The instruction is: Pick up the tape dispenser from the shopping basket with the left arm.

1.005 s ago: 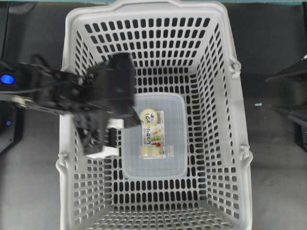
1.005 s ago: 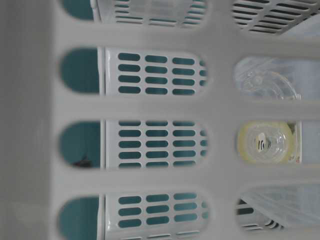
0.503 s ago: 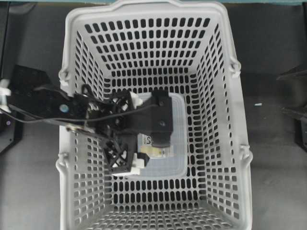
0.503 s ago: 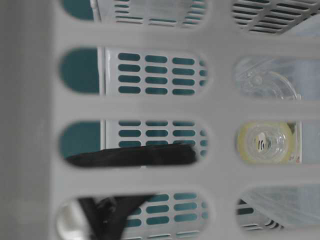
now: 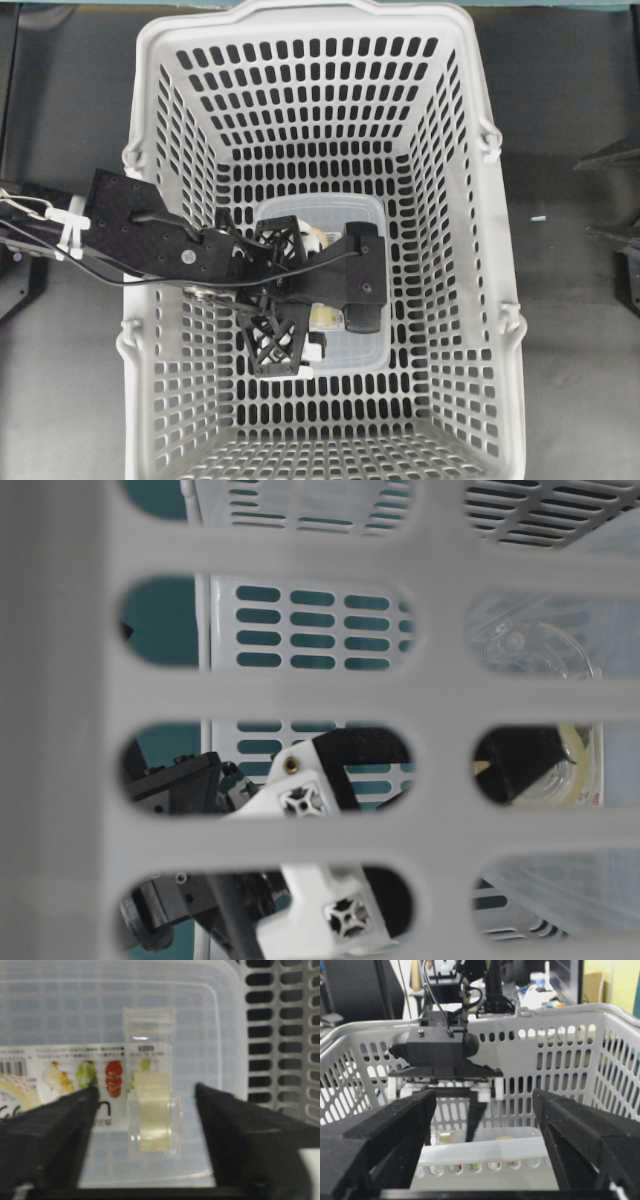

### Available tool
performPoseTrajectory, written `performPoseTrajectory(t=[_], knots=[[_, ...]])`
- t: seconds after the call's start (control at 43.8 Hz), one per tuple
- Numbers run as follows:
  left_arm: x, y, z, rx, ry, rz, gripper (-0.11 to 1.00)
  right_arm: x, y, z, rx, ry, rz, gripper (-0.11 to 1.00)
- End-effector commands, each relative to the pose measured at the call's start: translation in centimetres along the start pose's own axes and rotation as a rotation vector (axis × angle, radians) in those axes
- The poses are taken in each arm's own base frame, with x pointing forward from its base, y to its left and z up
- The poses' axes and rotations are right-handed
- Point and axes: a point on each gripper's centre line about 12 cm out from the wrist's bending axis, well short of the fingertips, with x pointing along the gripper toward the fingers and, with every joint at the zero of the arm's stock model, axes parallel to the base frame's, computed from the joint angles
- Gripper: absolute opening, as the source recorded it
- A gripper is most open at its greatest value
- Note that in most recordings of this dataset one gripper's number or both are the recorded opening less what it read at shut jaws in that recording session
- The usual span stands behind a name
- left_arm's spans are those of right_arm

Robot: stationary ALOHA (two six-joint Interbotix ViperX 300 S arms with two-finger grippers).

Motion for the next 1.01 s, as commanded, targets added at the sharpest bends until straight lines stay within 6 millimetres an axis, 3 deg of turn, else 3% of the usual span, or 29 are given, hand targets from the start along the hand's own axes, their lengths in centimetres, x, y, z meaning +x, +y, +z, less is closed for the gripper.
performPoseTrajectory(t=[0.0, 0.114, 0.229, 0.457, 0.548, 0.64, 0.983], knots=[[-1.2, -0.5, 0.9, 0.014, -0.041, -0.009, 0.58, 0.1, 0.0, 0.0, 0.003, 0.005, 0.001, 0.75], [-3.1, -0.6, 1.8, 0.014, -0.077, -0.015, 0.28, 0.1, 0.0, -0.2, 0.002, 0.023, 0.000, 0.75], [-5.7, -0.6, 2.8, 0.013, -0.101, -0.018, 0.29, 0.0, 0.0, -0.2, 0.003, 0.028, 0.000, 0.75], [-15.2, -0.6, 5.3, -0.001, -0.140, -0.017, 0.29, -0.3, 0.0, -0.2, 0.003, 0.017, 0.001, 0.75], [-17.8, -0.5, 5.9, -0.003, -0.171, -0.019, 0.29, -0.4, 0.0, -0.1, 0.003, 0.015, 0.001, 0.75], [-19.1, -0.5, 6.0, -0.004, -0.192, -0.023, 0.29, -0.4, 0.0, -0.1, 0.003, 0.014, 0.001, 0.75], [-18.6, -0.5, 5.7, -0.006, -0.178, -0.022, 0.29, -0.4, 0.0, -0.1, 0.003, 0.014, 0.001, 0.75]])
